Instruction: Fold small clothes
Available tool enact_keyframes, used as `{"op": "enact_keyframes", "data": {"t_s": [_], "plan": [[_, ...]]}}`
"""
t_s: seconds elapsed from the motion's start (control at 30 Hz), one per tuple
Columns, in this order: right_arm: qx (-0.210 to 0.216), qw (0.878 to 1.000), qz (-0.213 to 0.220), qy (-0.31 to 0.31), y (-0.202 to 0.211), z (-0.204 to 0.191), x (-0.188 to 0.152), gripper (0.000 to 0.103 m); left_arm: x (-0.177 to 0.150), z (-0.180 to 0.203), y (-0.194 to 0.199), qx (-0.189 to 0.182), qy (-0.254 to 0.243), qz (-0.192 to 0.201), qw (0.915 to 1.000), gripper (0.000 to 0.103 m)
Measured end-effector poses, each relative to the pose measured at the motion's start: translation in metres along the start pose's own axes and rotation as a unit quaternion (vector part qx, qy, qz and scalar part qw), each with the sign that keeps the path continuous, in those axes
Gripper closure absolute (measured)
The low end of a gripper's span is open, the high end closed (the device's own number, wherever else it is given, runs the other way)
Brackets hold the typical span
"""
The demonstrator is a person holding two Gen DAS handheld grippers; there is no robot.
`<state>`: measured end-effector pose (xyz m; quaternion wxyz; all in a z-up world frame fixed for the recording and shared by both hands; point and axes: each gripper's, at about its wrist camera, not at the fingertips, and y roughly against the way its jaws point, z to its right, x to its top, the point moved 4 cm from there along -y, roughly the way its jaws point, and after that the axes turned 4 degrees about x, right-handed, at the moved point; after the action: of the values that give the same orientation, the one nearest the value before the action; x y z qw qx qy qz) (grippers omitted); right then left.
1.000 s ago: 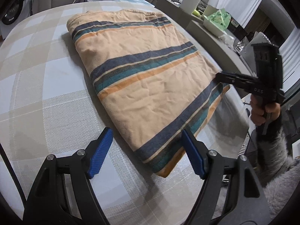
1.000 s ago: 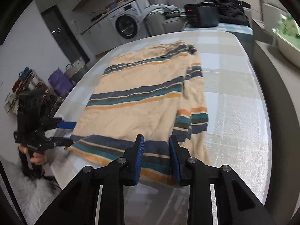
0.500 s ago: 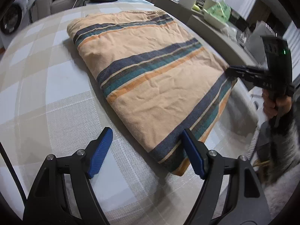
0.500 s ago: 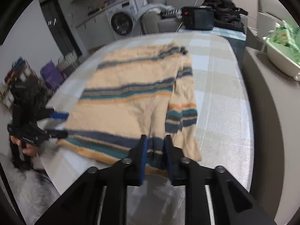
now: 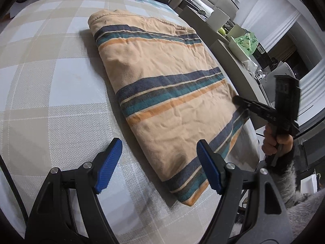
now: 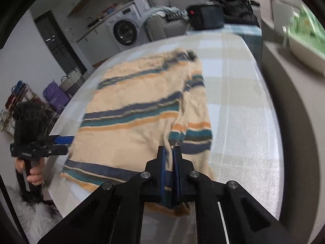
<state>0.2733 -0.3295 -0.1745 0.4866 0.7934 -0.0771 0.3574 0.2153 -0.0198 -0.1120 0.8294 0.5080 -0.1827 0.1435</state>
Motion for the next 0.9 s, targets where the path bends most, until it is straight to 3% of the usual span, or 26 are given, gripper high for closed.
{"op": "enact_keyframes", "data": {"t_s": [0.1,0.17,0.23,0.27,0.37,0.4,0.53,0.6,0.67,0.7,0.77,0.9], "plan": [[-0.015,1.0,0.01,0.012,0.01,-0.006,0.002,0.096,0.001,-0.001,0.0,0.001,0.0,0.002,1.0,0.03],[-0.061,0.998,-0.016,0.014,0.001,0.0,-0.005,0.096,0.0,-0.002,0.0,0.002,-0.001,0.003,1.0,0.03],[-0.07,0.997,-0.03,0.005,-0.005,0.005,-0.009,0.093,0.002,-0.003,0.0,0.002,0.001,0.004,1.0,0.03],[-0.052,0.999,-0.015,-0.007,0.001,0.005,-0.006,0.087,0.002,-0.005,0.0,0.002,0.003,0.004,1.0,0.03],[-0.023,0.999,0.022,-0.036,0.015,0.01,0.004,0.051,0.007,-0.01,0.0,-0.007,0.024,0.009,0.9997,0.03],[-0.023,0.998,0.031,-0.047,0.017,0.014,0.009,0.05,0.011,-0.012,-0.002,-0.01,0.034,0.012,0.9993,0.03],[-0.025,0.996,0.021,-0.078,-0.003,0.027,0.026,0.05,0.026,-0.016,-0.008,-0.009,0.059,0.022,0.998,0.031],[-0.025,0.996,0.01,-0.088,-0.017,0.032,0.03,0.05,0.034,-0.017,-0.013,0.002,0.063,0.025,0.9977,0.04],[-0.025,0.995,0.0,-0.095,-0.028,0.036,0.031,0.051,0.041,-0.02,-0.019,0.011,0.066,0.025,0.9974,0.075],[-0.024,0.995,0.001,-0.097,-0.03,0.036,0.03,0.058,0.045,-0.023,-0.024,0.018,0.069,0.022,0.9972,0.083],[-0.004,0.995,-0.008,-0.097,-0.032,0.03,0.029,0.072,0.05,-0.026,-0.028,0.008,0.075,0.019,0.9969,0.087],[-0.004,0.995,-0.013,-0.103,-0.041,0.012,0.028,0.077,0.061,-0.039,-0.027,0.008,0.079,0.027,0.9965,0.087]]}}
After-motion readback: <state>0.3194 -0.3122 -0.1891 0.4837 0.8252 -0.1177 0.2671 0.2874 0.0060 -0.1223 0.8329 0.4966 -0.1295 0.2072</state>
